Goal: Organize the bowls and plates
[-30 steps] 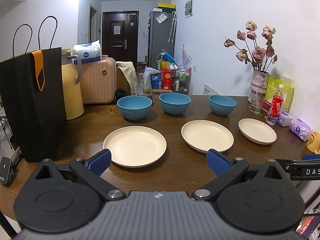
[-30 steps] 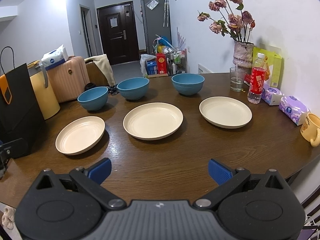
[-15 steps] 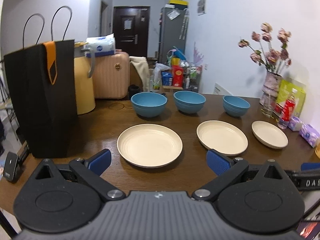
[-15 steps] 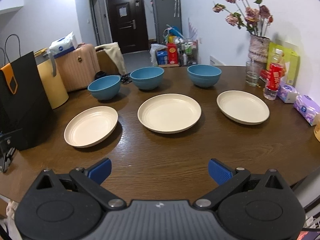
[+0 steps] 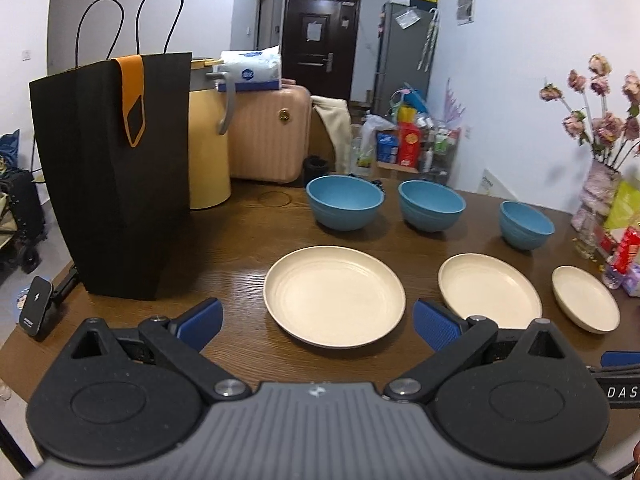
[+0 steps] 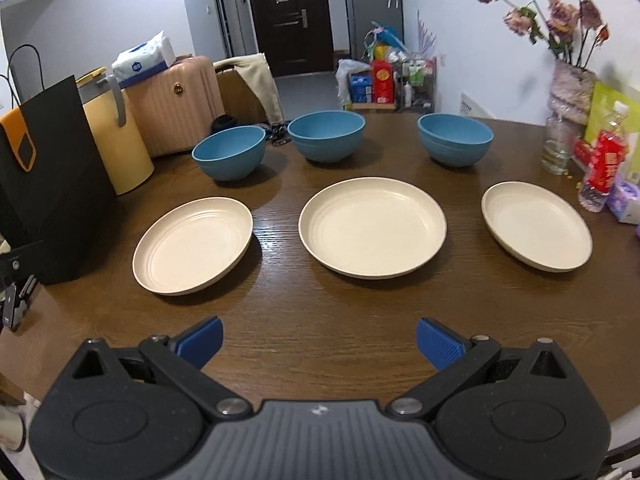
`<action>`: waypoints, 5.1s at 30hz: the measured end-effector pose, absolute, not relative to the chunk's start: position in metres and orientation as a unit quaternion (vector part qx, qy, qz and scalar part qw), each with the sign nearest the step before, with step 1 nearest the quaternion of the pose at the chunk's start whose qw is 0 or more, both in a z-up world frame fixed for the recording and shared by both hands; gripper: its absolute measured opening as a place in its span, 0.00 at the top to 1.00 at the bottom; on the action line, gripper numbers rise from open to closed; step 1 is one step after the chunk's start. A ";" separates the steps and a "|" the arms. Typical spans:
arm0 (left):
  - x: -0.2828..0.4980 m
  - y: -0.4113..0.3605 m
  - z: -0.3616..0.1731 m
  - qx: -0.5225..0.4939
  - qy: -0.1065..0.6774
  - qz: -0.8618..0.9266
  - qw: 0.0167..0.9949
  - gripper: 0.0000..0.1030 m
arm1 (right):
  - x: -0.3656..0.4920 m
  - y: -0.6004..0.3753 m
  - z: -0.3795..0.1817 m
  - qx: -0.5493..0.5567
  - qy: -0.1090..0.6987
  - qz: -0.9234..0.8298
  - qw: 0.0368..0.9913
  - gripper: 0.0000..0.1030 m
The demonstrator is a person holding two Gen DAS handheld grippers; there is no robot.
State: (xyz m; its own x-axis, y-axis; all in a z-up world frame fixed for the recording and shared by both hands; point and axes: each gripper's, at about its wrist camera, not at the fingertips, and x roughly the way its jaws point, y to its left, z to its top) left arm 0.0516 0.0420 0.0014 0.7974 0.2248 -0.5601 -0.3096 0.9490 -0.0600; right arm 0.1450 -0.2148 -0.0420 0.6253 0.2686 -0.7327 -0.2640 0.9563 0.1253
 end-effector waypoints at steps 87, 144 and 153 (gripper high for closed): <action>0.323 0.192 -0.138 -0.142 0.549 0.069 0.821 0.78 | 0.346 -0.069 -0.157 0.125 0.542 0.069 0.828 0.82; 0.251 0.193 -0.129 -0.101 0.530 0.063 0.839 0.80 | 0.270 -0.054 -0.157 0.112 0.505 0.099 0.850 0.90; 0.244 0.195 -0.119 -0.100 0.514 0.071 0.849 0.51 | 0.267 -0.064 -0.152 0.129 0.503 0.087 0.850 0.43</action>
